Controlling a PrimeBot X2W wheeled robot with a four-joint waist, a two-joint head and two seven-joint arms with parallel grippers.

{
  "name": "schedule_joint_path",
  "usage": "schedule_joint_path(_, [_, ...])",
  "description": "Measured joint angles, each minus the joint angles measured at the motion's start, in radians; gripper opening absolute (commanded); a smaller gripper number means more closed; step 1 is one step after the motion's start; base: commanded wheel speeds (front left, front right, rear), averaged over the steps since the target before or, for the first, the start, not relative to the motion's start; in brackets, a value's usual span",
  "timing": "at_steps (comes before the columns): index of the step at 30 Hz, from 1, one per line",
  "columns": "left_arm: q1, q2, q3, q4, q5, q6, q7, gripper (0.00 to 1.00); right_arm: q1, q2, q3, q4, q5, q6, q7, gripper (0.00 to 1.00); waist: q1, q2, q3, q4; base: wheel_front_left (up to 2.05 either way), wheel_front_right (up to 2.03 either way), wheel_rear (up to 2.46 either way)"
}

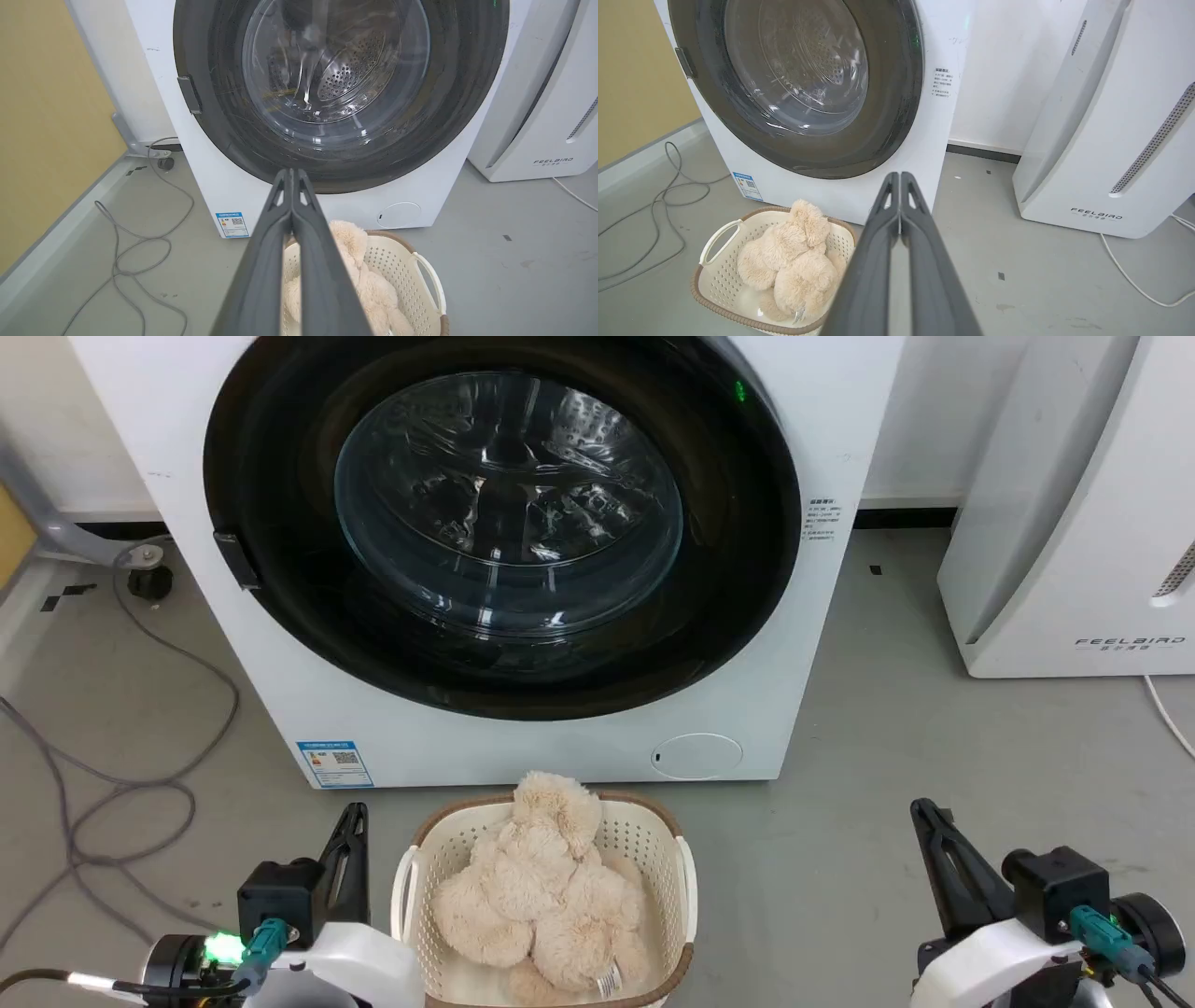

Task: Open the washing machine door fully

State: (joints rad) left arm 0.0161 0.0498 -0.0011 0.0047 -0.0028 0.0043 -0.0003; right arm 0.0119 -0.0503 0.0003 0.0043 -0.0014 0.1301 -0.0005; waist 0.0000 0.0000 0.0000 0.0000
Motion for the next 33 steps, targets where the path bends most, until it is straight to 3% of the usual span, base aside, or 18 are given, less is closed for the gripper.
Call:
schedule_joint_path(16, [0.0,0.0,0.0,0.0,0.0,0.0,0.0,0.0,0.0,0.0,0.0,0.0,0.0,0.0,0.0,0.0,0.0,0.0,0.0,0.0,0.0,0.0,0.0])
schedule_joint_path(17, [0.0,0.0,0.0,0.0,0.0,0.0,0.0,1.0,0.0,0.0,0.0,0.0,0.0,0.0,0.0,1.0,0.0,0.0,0.0,0.0,0.0,0.0,0.0])
schedule_joint_path(28, [0.0,0.0,-0.015,0.014,-0.008,0.001,-0.011,1.0,0.001,0.0,-0.003,0.012,0.002,0.0,-0.011,1.0,0.0,0.0,0.001,-0.002,0.0,0.0,0.0])
schedule_joint_path(29, [0.0,0.0,-0.016,0.016,-0.009,0.001,-0.013,1.0,0.001,0.0,-0.003,0.013,0.003,0.0,-0.012,0.41,0.0,0.0,0.001,-0.002,0.0,0.0,0.0])
schedule_joint_path(30, [0.0,0.0,-0.017,0.019,-0.009,0.001,-0.016,1.0,0.001,0.0,-0.004,0.015,0.005,0.0,-0.012,0.0,0.0,0.0,0.001,-0.003,0.0,0.0,0.0])
schedule_joint_path(33, [0.0,0.0,-0.021,0.023,-0.011,0.001,-0.02,1.0,0.001,0.0,-0.006,0.019,0.011,0.0,-0.021,0.0,0.0,0.0,0.001,-0.003,0.0,0.0,0.0])
